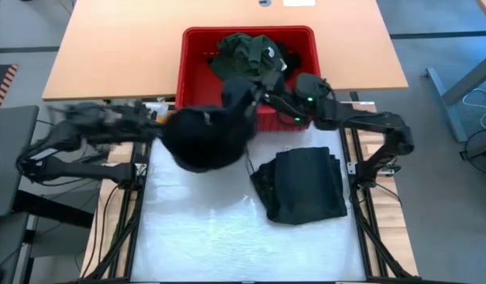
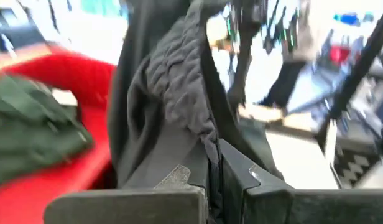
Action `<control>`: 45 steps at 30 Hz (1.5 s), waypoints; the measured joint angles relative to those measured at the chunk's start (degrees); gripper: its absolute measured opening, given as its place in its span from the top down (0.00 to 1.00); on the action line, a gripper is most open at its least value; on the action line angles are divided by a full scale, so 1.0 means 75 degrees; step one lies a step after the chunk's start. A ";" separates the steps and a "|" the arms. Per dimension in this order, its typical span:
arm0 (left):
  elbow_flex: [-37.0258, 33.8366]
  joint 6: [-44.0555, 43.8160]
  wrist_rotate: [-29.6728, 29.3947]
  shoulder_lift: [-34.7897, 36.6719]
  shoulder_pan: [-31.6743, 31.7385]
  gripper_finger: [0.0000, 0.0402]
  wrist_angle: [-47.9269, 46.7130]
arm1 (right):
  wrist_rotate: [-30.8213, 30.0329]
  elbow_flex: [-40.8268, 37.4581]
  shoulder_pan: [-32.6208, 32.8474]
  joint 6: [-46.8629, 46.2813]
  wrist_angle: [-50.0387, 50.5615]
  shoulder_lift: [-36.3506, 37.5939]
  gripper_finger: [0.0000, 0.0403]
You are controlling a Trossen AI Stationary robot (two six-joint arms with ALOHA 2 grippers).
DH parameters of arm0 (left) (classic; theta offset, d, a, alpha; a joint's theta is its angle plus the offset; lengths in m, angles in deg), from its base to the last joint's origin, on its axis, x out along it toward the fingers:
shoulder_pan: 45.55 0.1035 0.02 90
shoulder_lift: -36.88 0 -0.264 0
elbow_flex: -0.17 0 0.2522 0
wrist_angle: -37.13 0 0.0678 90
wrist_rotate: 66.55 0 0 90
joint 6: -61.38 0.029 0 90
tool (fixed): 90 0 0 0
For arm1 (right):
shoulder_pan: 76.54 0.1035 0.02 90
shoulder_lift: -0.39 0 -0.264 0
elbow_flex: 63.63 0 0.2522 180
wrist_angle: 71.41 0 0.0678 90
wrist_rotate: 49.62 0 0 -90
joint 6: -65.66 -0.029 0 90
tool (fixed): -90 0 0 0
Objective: Fold laundry
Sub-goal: Fold the black shorts
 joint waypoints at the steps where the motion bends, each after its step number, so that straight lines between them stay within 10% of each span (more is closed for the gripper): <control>1: 0.0157 0.0094 -0.0088 0.0128 0.0000 1.00 -0.0020 | 0.0049 0.0232 0.0001 0.0003 -0.0272 -0.0235 0.95; 8: 0.1936 0.0477 -0.0362 -0.0040 -0.0003 1.00 -0.1071 | 0.0072 0.1678 0.0338 0.0448 0.0196 -0.1242 0.95; 18: 0.0890 -0.2114 0.1992 -0.1878 -0.0286 1.00 -0.4744 | 0.0267 -0.0180 0.0112 -0.3243 0.6827 -0.0375 0.95; 24: -0.1586 -0.2879 0.3274 -0.3040 -0.1218 1.00 -0.1405 | 0.0536 -0.2649 0.0790 -0.4515 0.6815 0.0233 0.95; 31: -0.2877 -0.3708 0.2750 -0.4840 -0.1884 1.00 0.3452 | 0.0618 -0.3925 0.1104 -0.4966 0.6153 0.0811 0.93; 45: -0.2844 -0.4701 0.1482 -0.6181 -0.3565 0.67 0.4277 | 0.0637 -0.5944 0.0944 -0.4074 0.5192 0.2153 0.93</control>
